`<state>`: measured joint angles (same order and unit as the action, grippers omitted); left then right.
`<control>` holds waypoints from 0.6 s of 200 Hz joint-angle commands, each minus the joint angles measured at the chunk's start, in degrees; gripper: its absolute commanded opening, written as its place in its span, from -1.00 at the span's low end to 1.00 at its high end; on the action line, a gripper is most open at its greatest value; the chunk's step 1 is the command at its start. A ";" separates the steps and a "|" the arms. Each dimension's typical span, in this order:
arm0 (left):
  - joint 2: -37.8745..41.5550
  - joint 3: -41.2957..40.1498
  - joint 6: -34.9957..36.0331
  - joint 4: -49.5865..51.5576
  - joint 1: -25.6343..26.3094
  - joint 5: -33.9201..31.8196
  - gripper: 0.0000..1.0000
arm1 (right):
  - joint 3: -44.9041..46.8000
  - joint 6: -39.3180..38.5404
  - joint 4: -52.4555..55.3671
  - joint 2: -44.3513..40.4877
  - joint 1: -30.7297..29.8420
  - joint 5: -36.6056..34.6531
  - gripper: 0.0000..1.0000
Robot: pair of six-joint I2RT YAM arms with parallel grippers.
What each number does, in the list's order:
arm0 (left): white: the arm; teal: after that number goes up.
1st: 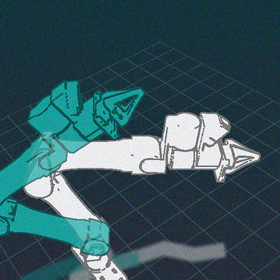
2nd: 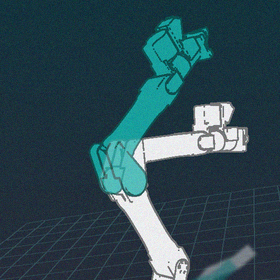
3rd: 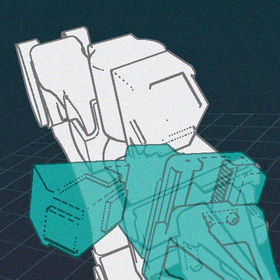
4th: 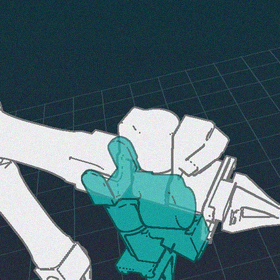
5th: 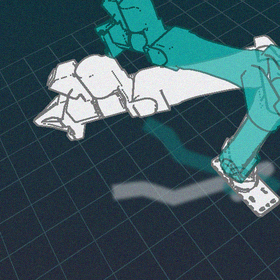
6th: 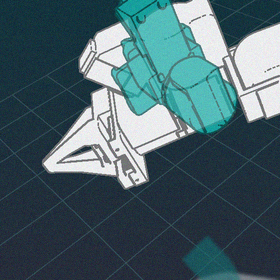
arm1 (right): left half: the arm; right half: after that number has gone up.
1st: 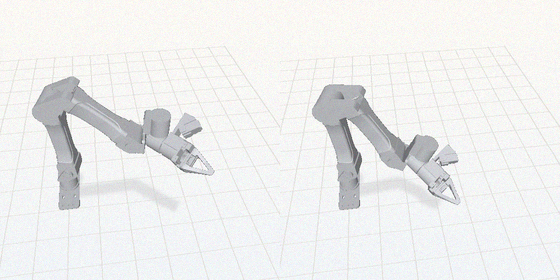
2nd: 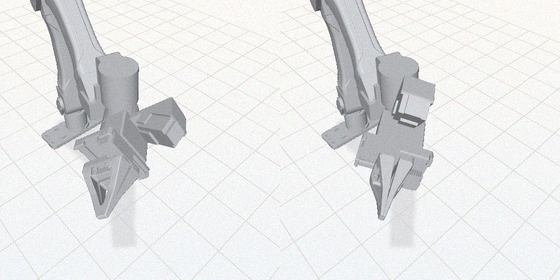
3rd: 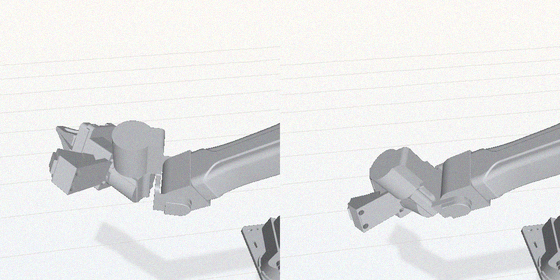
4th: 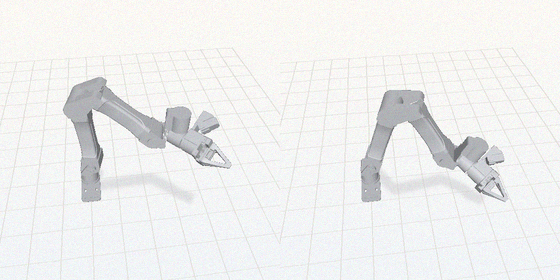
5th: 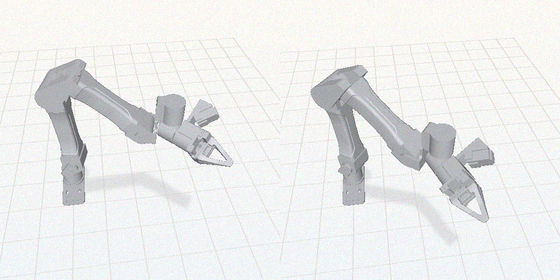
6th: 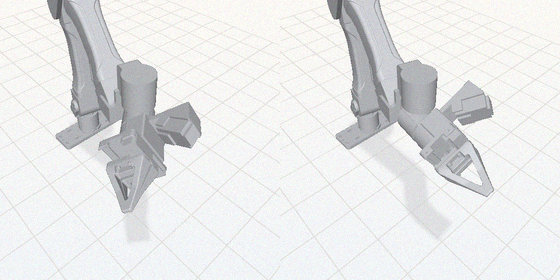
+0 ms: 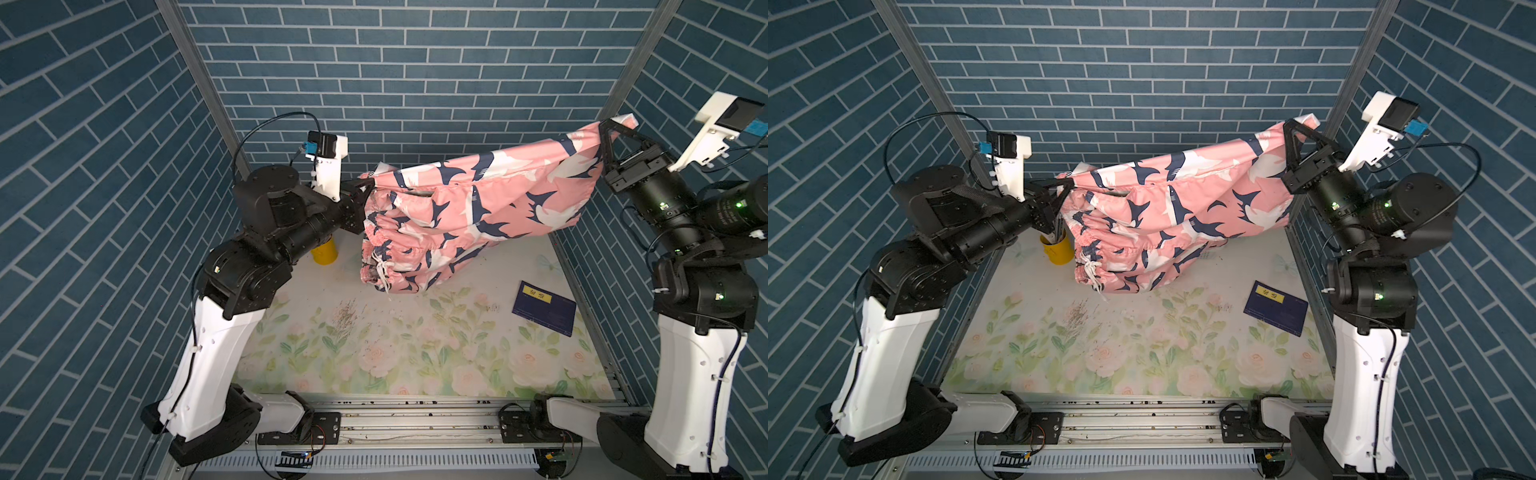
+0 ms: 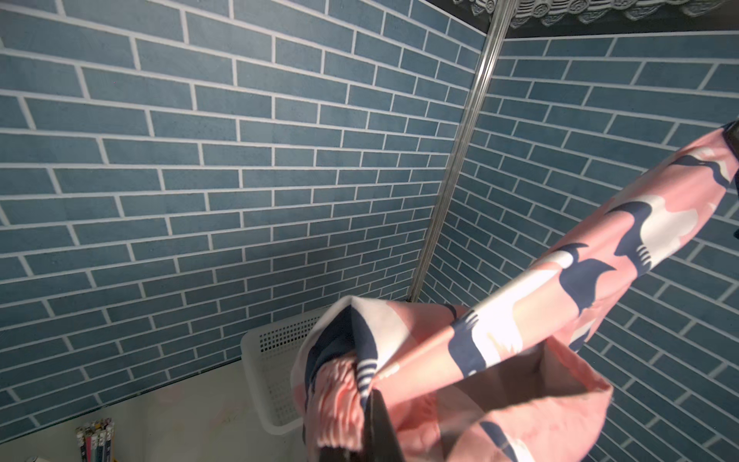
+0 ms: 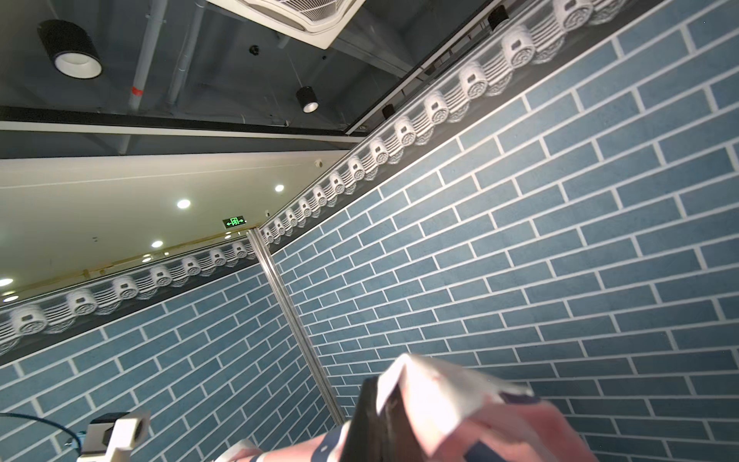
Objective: Roll up the shorts
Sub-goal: Fold the shorts at the center of the board.
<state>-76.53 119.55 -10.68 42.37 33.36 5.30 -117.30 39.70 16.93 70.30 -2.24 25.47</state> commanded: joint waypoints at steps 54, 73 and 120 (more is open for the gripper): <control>-8.12 -7.32 -4.84 -3.41 -18.76 0.04 -1.00 | 7.66 5.89 -11.02 14.09 1.61 -5.47 -1.00; -11.18 -2.19 -5.88 -6.72 -22.05 1.91 -1.00 | -3.04 6.73 -9.52 20.42 1.67 -6.05 -1.00; -7.74 4.63 -4.50 -17.53 -23.35 5.34 -1.00 | -28.76 10.48 -10.43 30.96 1.53 -2.70 -1.00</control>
<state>-92.97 123.90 -15.66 32.25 14.74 18.59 -137.60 48.47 15.86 104.22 -4.91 30.39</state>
